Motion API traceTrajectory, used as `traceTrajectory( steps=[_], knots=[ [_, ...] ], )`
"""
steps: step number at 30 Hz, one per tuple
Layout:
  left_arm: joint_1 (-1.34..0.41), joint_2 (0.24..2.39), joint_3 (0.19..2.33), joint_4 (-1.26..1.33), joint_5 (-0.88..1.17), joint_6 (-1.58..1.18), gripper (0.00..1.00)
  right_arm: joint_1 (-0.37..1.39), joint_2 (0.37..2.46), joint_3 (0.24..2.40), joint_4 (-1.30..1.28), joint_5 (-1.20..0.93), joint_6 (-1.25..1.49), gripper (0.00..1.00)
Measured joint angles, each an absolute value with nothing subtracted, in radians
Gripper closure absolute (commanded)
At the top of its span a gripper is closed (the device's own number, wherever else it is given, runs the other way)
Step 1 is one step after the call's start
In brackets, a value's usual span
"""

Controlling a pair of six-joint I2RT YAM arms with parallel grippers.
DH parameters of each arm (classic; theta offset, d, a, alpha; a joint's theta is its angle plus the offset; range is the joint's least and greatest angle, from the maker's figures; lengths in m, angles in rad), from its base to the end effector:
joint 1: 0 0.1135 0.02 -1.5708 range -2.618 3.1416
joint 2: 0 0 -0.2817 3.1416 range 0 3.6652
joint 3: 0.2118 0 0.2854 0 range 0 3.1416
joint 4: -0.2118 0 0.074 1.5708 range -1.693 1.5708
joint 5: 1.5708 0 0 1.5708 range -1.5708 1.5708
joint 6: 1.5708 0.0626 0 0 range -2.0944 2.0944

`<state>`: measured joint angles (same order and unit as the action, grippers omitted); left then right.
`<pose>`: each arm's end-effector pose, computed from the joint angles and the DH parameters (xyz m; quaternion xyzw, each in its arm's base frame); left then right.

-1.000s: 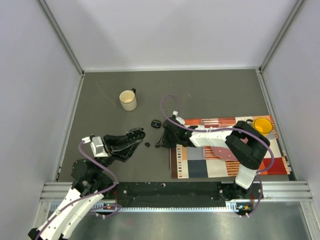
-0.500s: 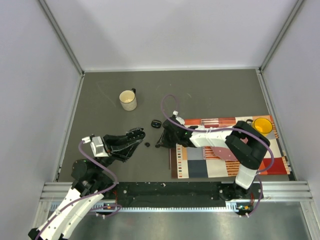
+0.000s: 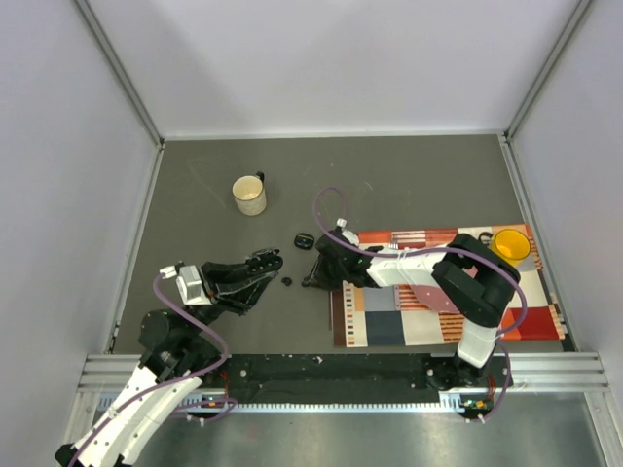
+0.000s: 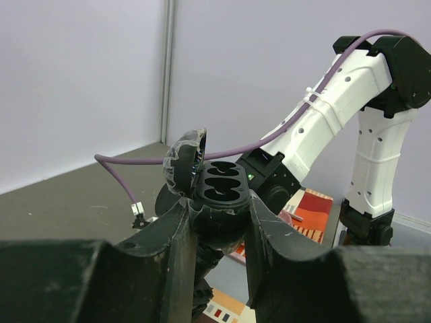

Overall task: Insert the wireless bluetooth earbuds into the charging case
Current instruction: Pick up the earbud from the center of the board.

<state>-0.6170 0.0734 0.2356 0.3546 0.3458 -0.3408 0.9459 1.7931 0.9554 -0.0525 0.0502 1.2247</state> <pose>0.0858 -0.0869 0.3041 0.2155 0.4703 -0.4691 0.7158 0.2362 0.3220 0.1150 0.1392 0.9321 0.2841 0.1766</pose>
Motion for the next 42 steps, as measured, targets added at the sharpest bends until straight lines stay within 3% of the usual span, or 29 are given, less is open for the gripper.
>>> traceTrajectory(
  steps=[17,22,30,35,42],
  knots=[
    [-0.617,0.06,0.236,0.336,0.342,-0.341,1.0,0.944,1.811,0.956,-0.001,0.028,1.235,0.91],
    [-0.617,0.06,0.236,0.334,0.341,-0.341,1.0,0.944,1.809,0.956,-0.001,0.031,1.225,1.0],
    [-0.617,0.06,0.236,0.335,0.334,-0.34,1.0,0.944,1.767,0.956,-0.04,0.062,1.122,1.0],
    [-0.617,0.061,0.236,0.334,0.335,-0.336,1.0,0.935,1.638,0.958,-0.087,0.041,0.915,1.0],
    [-0.617,0.062,0.236,0.334,0.342,-0.325,1.0,0.88,1.272,0.991,-0.175,-0.083,0.484,1.0]
  ],
)
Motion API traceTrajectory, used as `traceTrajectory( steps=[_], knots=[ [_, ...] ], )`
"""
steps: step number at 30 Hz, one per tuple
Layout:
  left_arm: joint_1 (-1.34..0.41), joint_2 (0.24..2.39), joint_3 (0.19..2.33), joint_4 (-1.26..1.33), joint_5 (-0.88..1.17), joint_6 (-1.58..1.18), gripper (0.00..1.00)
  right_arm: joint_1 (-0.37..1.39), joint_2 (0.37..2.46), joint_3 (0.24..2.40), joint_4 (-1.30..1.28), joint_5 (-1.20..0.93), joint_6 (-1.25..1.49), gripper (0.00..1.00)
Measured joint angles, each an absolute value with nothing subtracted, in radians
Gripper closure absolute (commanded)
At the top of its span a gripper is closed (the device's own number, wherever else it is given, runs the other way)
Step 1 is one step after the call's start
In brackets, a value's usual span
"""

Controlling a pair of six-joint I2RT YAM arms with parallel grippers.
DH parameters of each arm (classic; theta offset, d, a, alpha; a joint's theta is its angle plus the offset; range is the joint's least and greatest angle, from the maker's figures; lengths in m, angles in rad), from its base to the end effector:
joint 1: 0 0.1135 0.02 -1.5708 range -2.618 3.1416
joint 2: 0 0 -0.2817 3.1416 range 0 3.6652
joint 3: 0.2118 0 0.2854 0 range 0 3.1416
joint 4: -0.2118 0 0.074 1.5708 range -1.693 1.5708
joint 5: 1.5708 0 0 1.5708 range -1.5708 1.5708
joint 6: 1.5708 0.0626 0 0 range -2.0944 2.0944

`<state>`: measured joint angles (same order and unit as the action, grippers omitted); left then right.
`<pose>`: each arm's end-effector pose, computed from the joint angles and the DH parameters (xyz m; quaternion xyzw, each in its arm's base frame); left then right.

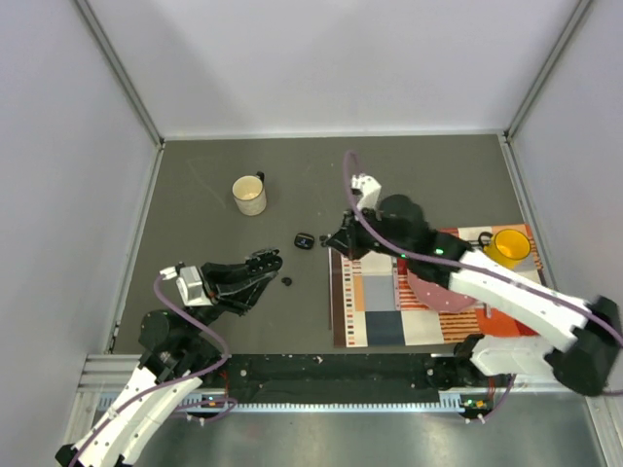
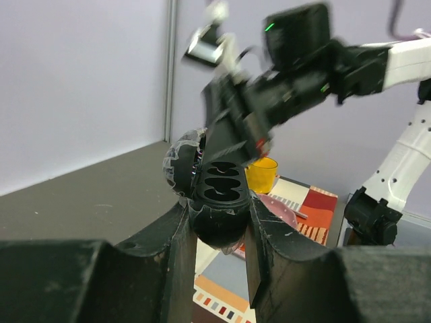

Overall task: Insert the wireless bluetooth earbuds into the charging case
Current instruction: Pick up the earbud from the center of the board, then place the earbud in the charging case.

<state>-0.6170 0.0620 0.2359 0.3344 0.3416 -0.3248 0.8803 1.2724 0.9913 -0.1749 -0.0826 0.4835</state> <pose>0.0853 -0.0862 0.3030 0.2177 0.4726 -0.4622 0.7181 0.2153 0.2688 0.3029 -0.1885 0.8270 0.3603 0.3883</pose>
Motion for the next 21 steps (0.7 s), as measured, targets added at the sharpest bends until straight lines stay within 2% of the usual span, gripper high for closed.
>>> traceTrajectory(
  steps=[4,8,14,21],
  knots=[
    [-0.617,0.07,0.237,0.336,0.346,-0.315,1.0,0.873,1.04,1.033,-0.253,-0.174,0.204,1.0],
    [-0.617,0.088,0.242,0.338,0.358,-0.311,1.0,0.873,0.939,1.146,-0.374,-0.276,0.001,1.0],
    [-0.617,0.145,0.257,0.345,0.431,-0.311,1.0,0.884,1.012,1.431,-0.661,-0.425,-0.239,1.0],
    [-0.617,0.231,0.291,0.359,0.553,-0.31,1.0,0.989,1.172,1.655,-0.948,-0.458,-0.446,1.0]
  ],
)
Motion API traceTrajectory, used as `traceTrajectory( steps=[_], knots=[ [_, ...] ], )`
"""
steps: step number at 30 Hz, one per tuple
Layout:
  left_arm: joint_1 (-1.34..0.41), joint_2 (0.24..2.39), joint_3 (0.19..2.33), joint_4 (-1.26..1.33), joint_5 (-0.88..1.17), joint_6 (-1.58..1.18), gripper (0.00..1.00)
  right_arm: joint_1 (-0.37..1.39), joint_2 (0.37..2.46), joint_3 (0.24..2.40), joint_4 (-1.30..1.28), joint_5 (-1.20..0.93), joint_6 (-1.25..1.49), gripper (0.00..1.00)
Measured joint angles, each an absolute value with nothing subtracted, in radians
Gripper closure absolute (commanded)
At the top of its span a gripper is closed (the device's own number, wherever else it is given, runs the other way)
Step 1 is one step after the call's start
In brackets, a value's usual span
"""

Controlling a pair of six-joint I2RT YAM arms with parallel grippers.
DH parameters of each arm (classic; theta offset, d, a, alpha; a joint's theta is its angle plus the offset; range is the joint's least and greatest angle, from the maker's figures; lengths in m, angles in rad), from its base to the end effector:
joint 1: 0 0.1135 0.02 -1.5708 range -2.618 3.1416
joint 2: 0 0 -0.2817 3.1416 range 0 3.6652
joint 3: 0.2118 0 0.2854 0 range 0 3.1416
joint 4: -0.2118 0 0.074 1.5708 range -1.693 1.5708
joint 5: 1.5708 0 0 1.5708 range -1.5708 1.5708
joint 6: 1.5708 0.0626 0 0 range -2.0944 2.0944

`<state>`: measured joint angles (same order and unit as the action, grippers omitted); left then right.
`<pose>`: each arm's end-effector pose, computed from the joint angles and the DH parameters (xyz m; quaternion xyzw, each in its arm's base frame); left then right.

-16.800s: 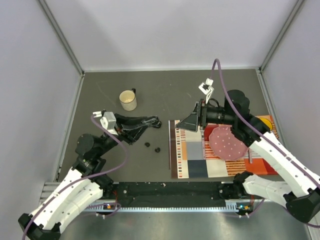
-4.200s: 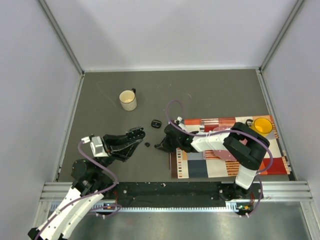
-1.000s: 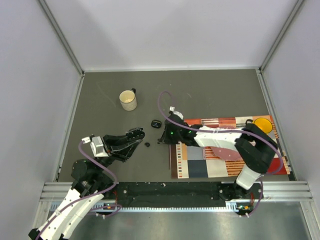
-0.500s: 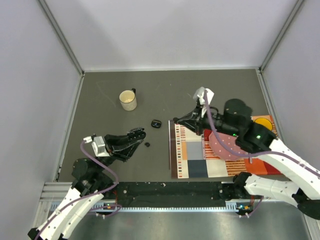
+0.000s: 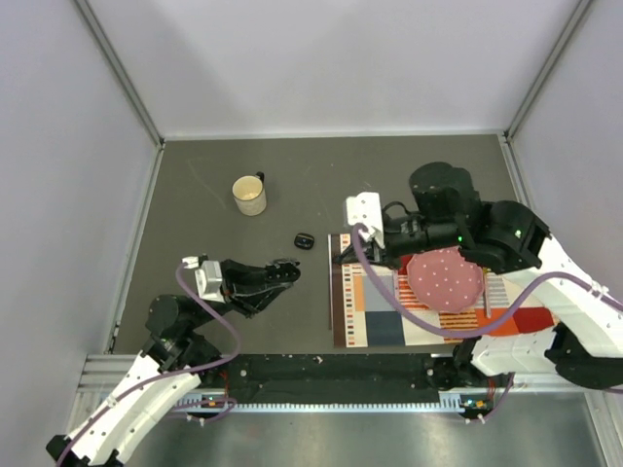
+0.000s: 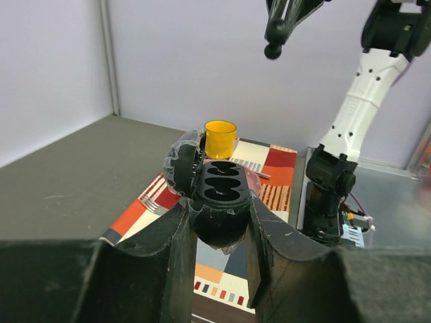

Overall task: Insert the wireless bluetooth earbuds into the charging case
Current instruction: Place the earbud in the charging case.

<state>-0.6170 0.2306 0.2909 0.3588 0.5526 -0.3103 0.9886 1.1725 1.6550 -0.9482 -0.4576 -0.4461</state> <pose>0.0927 -0.1060 0.3064 0.3061 0.4828 -0.4937 0.6553 0.1124 0.2210 0.4973 -0.6347 0.5464 0.3230 0.4408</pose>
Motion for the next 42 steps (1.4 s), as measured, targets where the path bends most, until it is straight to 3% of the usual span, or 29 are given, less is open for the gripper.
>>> traceTrajectory(
  steps=[13,42],
  knots=[
    [-0.617,0.311,0.311,0.398,0.704,-0.307,1.0,1.153,1.316,1.788,-1.138,-0.393,-0.614,1.0],
    [-0.617,0.354,0.324,0.436,0.728,-0.315,1.0,1.207,1.404,1.822,-1.049,-0.315,-0.618,1.0]
  ],
)
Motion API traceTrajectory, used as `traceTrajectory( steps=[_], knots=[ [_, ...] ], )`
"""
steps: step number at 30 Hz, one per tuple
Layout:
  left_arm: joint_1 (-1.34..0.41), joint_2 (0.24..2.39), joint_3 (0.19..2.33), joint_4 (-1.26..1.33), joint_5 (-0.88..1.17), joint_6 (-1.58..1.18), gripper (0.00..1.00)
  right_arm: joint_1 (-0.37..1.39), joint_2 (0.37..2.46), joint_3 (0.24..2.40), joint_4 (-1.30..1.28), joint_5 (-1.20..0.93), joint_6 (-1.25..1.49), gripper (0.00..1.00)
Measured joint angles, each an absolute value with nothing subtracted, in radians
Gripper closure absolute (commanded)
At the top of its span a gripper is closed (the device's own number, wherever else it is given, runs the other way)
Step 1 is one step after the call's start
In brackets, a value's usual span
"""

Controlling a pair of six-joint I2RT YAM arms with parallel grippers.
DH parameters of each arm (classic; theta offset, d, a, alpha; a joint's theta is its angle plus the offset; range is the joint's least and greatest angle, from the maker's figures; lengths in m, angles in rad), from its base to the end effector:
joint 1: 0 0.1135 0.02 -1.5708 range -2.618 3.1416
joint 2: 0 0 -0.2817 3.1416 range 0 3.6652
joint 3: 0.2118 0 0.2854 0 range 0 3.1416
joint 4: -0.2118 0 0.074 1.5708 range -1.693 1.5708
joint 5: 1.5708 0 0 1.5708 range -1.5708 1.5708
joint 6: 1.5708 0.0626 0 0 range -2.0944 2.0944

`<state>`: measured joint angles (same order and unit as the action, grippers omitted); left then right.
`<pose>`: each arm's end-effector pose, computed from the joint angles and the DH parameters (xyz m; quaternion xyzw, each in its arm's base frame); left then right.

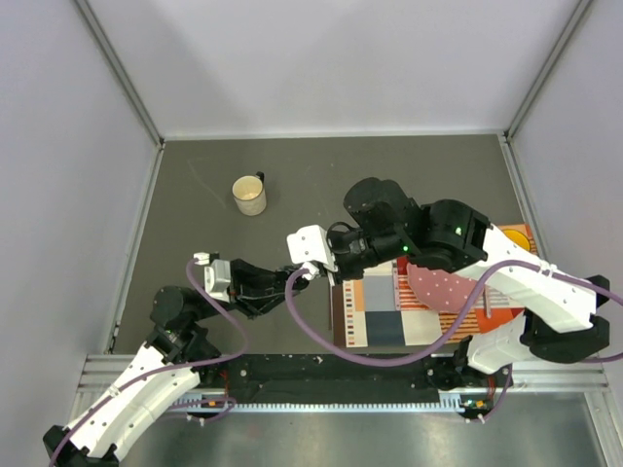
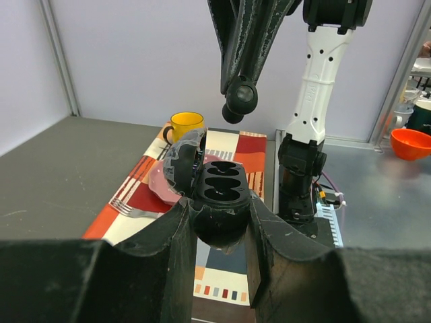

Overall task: Insert the wireless bluetooth earbuds into the charging case
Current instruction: Place the earbud in the charging case.

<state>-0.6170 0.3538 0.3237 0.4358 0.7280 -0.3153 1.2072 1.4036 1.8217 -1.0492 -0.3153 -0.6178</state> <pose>0.0961 -0.1192 0.3103 0.3712 0.4636 -0.5257 0.6091 0.0927 0.2981 0.4806 -0.7401 0.4825 0.2638 0.3872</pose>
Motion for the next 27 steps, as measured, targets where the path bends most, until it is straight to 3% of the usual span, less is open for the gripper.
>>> traceTrajectory(
  steps=[27],
  knots=[
    [-0.617,0.354,0.324,0.456,0.71,-0.315,1.0,1.236,1.464,1.806,-1.032,-0.257,-0.627,1.0]
  ],
)
